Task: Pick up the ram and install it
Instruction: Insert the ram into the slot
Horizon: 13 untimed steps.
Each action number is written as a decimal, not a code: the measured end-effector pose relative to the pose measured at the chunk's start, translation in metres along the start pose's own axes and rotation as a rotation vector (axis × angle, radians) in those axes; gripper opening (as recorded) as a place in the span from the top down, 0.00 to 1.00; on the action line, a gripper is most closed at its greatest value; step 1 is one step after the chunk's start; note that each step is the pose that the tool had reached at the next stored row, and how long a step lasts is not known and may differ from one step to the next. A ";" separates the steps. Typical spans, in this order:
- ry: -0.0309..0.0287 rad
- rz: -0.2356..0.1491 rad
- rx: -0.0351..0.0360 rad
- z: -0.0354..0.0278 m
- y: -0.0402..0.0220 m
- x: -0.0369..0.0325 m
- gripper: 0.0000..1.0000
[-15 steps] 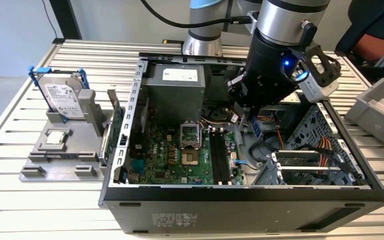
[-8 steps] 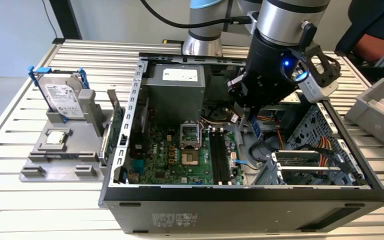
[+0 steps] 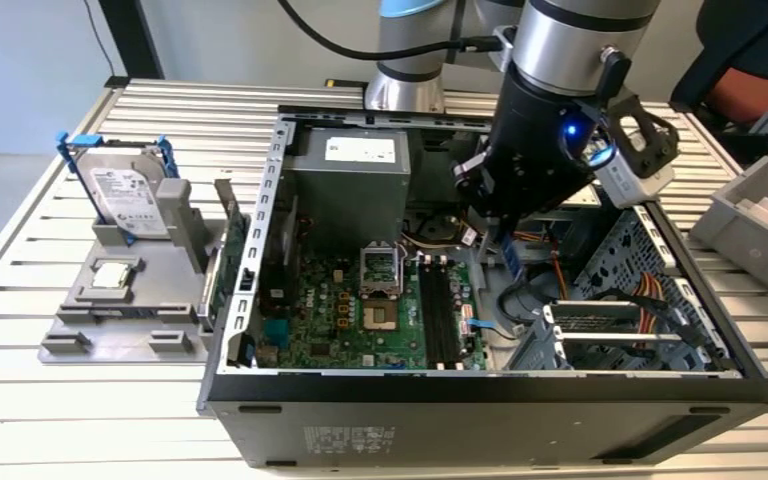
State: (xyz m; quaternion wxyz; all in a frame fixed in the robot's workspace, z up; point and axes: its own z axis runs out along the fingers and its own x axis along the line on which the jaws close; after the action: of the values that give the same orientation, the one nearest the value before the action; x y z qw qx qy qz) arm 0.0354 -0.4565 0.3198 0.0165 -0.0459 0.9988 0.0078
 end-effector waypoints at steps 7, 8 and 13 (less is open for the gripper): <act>-0.0005 0.048 0.0031 0.0123 0.0000 0.0026 1.00; -0.0007 0.055 0.0042 0.0134 0.0000 0.0028 1.00; -0.0023 0.092 0.0086 0.0181 0.0001 0.0043 1.00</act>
State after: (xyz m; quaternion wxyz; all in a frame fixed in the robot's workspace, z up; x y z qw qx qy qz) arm 0.0316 -0.4565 0.3015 0.0175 0.0003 0.9998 0.0043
